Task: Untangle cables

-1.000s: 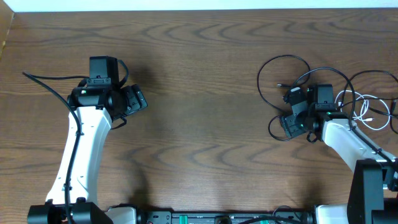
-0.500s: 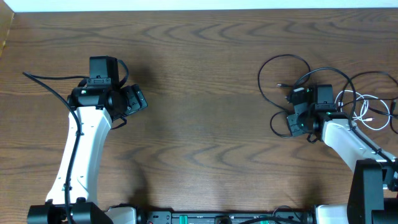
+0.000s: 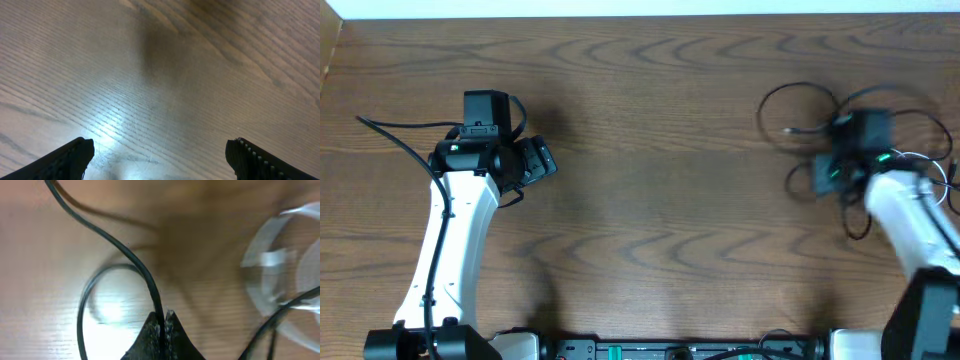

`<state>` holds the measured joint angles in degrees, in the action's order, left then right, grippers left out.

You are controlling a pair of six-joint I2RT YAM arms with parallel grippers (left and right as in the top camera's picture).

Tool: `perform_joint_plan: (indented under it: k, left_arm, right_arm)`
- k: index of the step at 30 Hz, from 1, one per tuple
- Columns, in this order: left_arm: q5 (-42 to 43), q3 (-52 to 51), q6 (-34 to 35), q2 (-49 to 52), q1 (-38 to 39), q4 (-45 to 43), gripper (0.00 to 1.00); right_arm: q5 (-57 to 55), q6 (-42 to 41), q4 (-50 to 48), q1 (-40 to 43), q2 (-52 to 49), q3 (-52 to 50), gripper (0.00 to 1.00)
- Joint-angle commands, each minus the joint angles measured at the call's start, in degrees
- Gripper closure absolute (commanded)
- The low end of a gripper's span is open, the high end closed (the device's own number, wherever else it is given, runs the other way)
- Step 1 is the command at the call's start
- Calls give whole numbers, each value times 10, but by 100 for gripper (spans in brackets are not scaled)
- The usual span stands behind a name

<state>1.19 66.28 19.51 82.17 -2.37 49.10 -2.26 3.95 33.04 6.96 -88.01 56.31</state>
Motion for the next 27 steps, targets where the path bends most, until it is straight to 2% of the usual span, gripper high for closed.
perform_joint_plan:
  k: [1, 8, 14, 21, 23, 25, 27]
  left_arm:
    - [-1, 3, 1, -2, -1, 2, 10]
    - [-1, 3, 1, -2, -1, 1, 10]
    - [-1, 3, 1, -2, -1, 1, 10]
    - [-1, 3, 1, -2, -1, 1, 10]
    - [-1, 3, 1, -2, -1, 1, 10]
    - [-1, 3, 1, -2, -1, -1, 10]
    - [-1, 3, 1, -2, -1, -1, 10]
  right_arm:
    - [-13, -39, 27, 59, 30, 91, 99]
    - [-89, -81, 75, 160, 30, 191, 99]
    - [-118, -142, 79, 231, 29, 197, 99]
    - [-115, -172, 79, 285, 25, 197, 98]
    - [-94, -172, 74, 287, 25, 197, 80]
    - [-50, -163, 72, 285, 25, 197, 47]
    - [38, -127, 65, 285, 25, 197, 36]
